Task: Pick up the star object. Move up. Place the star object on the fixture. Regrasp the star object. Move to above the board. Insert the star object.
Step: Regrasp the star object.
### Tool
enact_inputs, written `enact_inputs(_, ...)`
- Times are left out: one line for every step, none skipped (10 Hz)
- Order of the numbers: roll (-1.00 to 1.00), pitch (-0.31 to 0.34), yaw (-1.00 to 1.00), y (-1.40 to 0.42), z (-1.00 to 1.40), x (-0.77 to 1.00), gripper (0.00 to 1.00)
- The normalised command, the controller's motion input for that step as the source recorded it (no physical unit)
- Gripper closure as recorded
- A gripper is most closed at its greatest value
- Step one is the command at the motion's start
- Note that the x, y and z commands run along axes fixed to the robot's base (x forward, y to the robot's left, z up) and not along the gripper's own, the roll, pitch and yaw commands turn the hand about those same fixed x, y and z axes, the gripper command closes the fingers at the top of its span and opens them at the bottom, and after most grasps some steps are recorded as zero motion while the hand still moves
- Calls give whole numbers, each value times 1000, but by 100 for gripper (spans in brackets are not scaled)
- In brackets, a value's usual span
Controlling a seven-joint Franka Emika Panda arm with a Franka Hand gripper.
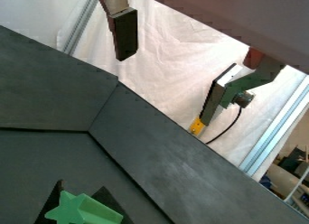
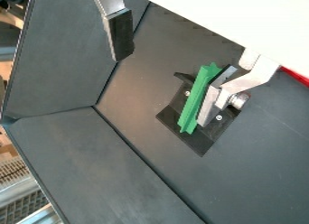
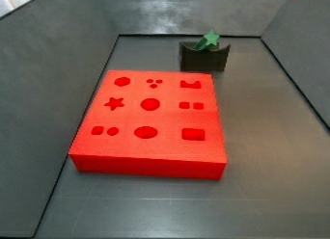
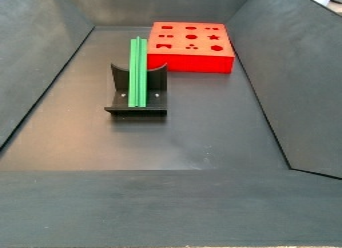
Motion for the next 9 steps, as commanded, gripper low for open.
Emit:
enact_inputs(164,23,213,-47,-11,79,0)
enact_inputs(110,160,162,40,-1000,29,0)
enact_inputs(105,140,153,40,-1000,34,0)
enact_inputs(101,111,167,38,-1000,41,0)
enact_inputs(91,46,181,33,-1000,55,0)
enact_inputs(81,8,180,31,-1000,65,0)
enact_inputs(75,-41,162,28,-1000,75,0)
enact_inputs(77,-60,147,25,-1000,82,0)
enact_inputs(82,-80,111,20,-1000,95,0)
